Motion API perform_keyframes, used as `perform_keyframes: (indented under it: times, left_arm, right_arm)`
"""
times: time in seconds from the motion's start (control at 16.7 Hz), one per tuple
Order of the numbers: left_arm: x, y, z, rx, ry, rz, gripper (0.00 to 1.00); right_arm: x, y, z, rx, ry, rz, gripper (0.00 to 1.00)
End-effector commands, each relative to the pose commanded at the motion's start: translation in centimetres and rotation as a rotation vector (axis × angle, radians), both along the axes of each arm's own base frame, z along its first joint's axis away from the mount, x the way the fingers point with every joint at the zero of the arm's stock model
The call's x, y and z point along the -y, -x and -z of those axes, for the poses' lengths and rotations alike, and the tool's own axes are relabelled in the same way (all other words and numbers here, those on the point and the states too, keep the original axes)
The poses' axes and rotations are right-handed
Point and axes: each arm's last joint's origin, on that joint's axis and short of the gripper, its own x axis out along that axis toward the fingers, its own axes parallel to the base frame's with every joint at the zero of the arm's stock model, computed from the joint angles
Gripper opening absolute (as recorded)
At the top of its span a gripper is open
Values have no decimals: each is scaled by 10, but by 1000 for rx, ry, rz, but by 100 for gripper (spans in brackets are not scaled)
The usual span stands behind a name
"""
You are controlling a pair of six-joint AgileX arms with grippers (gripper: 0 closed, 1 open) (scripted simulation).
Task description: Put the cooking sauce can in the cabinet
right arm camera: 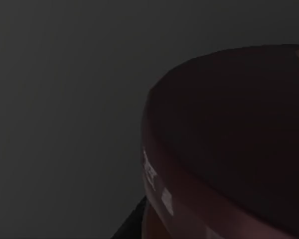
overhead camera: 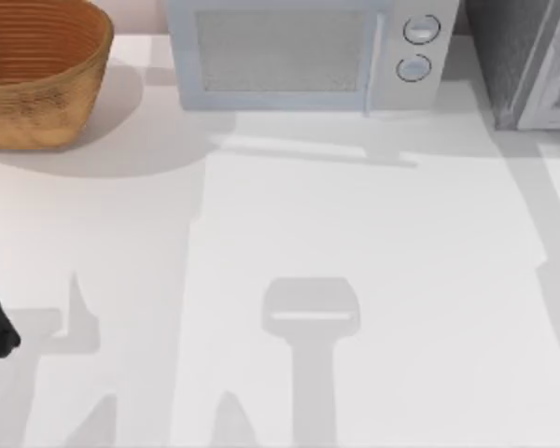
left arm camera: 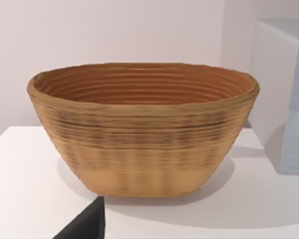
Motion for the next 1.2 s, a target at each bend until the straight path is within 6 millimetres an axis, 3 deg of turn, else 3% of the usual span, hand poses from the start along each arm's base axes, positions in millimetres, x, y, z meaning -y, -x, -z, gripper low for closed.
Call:
perform_keyframes:
  times: [0.06, 0.84, 1.2]
  left_arm:
    - [0, 0, 0, 0, 0, 0, 100]
    - [0, 0, 0, 0, 0, 0, 100]
    - [0, 0, 0, 0, 0, 0, 100]
  right_arm:
    - [0, 0, 0, 0, 0, 0, 0]
    - [0, 0, 0, 0, 0, 0, 98]
    - [0, 0, 0, 0, 0, 0, 100]
